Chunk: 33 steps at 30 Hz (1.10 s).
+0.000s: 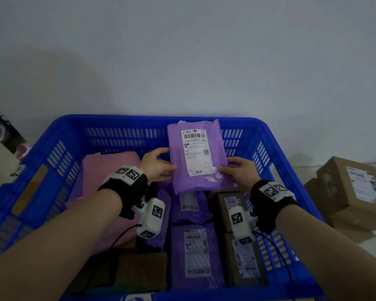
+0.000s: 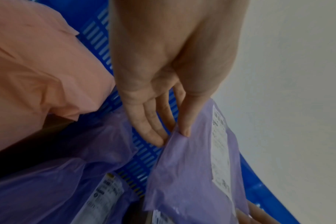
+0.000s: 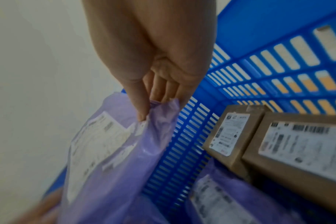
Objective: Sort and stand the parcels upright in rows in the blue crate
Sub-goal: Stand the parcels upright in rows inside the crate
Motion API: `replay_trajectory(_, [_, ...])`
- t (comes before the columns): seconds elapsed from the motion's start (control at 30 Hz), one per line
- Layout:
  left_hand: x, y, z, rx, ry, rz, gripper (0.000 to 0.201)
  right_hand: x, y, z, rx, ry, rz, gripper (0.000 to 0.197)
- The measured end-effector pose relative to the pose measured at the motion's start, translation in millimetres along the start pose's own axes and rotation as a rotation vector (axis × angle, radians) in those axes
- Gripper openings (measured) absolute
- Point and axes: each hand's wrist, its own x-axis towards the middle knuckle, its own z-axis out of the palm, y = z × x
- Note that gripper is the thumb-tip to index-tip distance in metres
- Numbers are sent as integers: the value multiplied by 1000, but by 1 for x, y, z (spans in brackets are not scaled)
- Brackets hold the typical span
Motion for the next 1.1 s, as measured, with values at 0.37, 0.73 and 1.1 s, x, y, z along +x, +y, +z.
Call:
replay_trajectory(0.37, [19,-62,33,174,-33,-245,38,-6,45,-2,-764,-198,-9,71])
replay_trajectory(0.73, [20,-87,36,385,-70,-360,39,-8,72,18,-908,-479,177,69])
replay_trajectory(1.1, [42,-114,42,610,66,-174,36,18,86,43,-917,-469,191,75])
